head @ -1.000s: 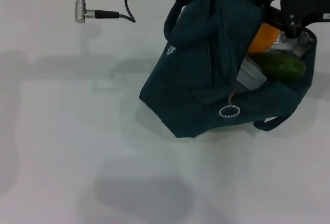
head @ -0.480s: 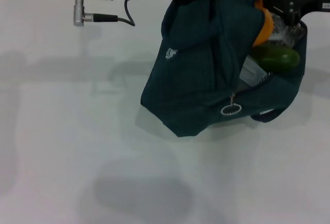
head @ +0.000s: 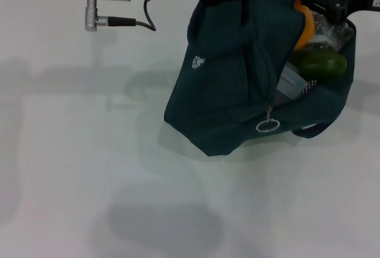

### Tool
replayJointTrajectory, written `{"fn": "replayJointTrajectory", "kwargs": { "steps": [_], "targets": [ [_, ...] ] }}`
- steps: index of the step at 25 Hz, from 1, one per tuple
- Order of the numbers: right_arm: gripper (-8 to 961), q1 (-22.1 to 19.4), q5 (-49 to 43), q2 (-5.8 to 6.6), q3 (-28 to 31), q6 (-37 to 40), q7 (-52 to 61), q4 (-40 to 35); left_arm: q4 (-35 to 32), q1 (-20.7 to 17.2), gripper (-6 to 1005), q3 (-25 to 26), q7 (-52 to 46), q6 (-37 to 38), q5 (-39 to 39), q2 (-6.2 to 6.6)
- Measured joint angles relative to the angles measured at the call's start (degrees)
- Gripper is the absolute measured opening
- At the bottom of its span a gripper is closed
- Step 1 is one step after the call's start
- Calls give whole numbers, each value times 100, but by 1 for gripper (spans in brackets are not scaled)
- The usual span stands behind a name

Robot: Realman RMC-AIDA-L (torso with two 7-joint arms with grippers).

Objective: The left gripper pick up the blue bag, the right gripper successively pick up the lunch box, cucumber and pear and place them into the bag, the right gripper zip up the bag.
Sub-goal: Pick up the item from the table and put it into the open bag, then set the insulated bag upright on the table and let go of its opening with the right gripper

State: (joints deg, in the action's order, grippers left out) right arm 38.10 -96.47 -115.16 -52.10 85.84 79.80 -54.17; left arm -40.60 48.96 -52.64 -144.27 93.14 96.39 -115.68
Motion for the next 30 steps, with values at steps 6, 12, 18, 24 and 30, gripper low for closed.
{"fn": "replayJointTrajectory", "kwargs": {
  "steps": [6, 12, 18, 24, 30],
  "targets": [
    [81, -61, 67, -5, 3, -46, 1, 4, 0, -5, 47, -1, 12, 39, 0, -16],
    [172, -76, 41, 4, 3, -48, 97, 3, 0, -19, 47, -1, 27, 46, 0, -13],
    [270, -210, 63, 73, 8, 188, 369, -89, 0, -48, 47, -1, 36, 55, 0, 0],
    [400, -483, 141, 186, 209, 637, 649, -156, 0, -75, 47, 3, 39, 42, 1, 0],
    [399, -700, 145, 218, 390, 838, 693, -156, 0, -79, 47, 79, 39, 23, 3, 3]
  ]
}}
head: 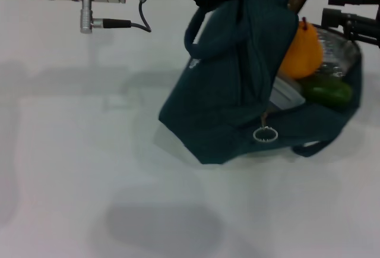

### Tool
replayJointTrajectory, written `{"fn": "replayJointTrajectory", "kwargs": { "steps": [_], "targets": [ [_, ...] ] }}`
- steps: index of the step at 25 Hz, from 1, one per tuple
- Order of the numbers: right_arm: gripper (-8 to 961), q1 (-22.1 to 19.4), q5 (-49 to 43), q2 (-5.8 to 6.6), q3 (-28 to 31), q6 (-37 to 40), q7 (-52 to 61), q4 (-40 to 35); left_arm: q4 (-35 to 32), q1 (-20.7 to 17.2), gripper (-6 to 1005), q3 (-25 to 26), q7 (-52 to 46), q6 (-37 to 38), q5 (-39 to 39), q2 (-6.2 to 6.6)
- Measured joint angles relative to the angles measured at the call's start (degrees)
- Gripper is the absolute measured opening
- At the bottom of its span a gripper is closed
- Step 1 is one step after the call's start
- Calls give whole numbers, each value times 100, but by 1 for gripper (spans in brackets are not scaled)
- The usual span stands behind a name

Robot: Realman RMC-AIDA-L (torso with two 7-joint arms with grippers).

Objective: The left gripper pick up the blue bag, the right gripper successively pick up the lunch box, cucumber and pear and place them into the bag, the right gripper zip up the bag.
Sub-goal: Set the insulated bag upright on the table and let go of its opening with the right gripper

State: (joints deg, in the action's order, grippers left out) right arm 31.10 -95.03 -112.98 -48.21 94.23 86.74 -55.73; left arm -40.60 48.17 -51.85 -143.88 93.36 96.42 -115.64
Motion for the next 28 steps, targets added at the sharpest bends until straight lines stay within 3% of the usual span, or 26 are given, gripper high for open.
{"fn": "replayJointTrajectory", "kwargs": {
  "steps": [14, 23, 28],
  "targets": [
    [397, -134, 2, 89, 573, 364, 62, 67, 0, 0, 47, 65, 16, -64, 15, 35],
    [396, -377, -52, 134, 947, -158, 142, 382, 0, -6, 47, 70, 27, -82, 21, 40],
    [395, -431, -52, 232, 954, -562, 184, 1167, 0, -37, 47, 70, 27, -83, 16, 39]
  ]
}}
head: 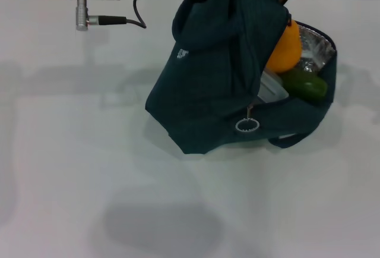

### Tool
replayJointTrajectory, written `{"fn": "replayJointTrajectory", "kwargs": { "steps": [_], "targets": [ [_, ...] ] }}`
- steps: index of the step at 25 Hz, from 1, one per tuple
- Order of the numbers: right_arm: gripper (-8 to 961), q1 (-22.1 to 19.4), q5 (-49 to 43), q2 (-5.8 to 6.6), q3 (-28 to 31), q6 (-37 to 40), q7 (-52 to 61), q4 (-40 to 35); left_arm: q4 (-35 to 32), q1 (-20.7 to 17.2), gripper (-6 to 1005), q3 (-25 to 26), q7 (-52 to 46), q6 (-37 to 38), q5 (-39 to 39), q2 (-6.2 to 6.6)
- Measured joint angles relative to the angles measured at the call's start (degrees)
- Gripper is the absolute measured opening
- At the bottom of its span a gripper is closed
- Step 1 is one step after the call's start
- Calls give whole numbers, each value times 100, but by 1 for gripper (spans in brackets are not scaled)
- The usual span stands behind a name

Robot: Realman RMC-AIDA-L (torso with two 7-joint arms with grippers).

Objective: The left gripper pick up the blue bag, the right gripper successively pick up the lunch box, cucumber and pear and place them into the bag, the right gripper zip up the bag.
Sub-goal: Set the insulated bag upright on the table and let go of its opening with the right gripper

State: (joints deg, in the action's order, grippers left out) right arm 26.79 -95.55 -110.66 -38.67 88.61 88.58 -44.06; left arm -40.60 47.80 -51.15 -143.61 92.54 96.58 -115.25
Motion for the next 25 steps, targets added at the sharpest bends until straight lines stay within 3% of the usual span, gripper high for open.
{"fn": "replayJointTrajectory", "kwargs": {
  "steps": [4, 11, 25],
  "targets": [
    [387, 52, 38, 67, 0, -78, -9, 714, 0, -19, 47, 0, 7, 0, -5, -2],
    [374, 19, 75, 24, 1, -307, -24, 1408, 0, -39, 47, 0, 32, 1, -11, -15],
    [347, 242, 125, -230, -3, -618, -63, 1728, 0, -48, 48, 0, 53, 12, -17, -32]
  ]
}}
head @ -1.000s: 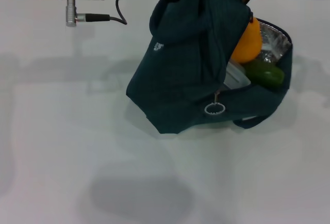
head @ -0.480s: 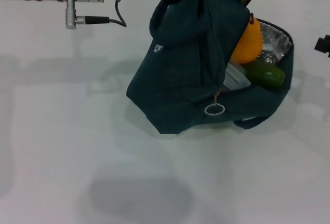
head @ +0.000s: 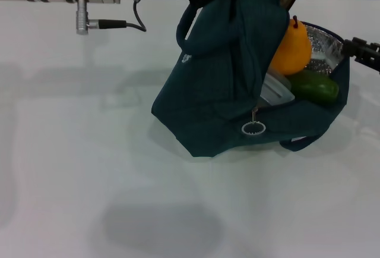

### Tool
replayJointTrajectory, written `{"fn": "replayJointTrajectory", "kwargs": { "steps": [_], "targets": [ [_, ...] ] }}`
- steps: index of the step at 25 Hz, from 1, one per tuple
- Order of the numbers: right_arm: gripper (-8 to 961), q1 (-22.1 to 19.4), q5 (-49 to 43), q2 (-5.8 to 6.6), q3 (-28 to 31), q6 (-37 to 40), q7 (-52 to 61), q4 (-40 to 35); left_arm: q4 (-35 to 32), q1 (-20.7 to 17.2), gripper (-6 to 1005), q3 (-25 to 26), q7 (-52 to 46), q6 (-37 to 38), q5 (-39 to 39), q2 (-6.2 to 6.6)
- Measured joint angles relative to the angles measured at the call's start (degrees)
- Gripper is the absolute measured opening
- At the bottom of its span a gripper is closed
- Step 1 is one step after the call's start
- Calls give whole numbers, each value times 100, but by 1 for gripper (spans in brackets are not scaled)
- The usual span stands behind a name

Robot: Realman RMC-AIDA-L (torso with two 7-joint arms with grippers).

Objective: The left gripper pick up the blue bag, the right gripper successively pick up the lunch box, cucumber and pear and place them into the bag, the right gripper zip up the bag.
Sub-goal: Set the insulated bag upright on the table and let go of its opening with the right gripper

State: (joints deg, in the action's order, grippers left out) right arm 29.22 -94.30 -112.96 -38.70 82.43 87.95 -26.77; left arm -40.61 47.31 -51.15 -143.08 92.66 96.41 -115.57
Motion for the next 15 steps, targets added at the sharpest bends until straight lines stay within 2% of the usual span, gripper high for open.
{"fn": "replayJointTrajectory", "kwargs": {
  "steps": [9, 15],
  "targets": [
    [330, 181, -62, -188, -254, -702, -70, 18, 0, -3, 48, 0, 0, 33, 0, -17],
    [318, 350, -62, -217, -361, -843, -142, 194, 0, -3, 48, 0, 0, 42, 0, -18]
  ]
}}
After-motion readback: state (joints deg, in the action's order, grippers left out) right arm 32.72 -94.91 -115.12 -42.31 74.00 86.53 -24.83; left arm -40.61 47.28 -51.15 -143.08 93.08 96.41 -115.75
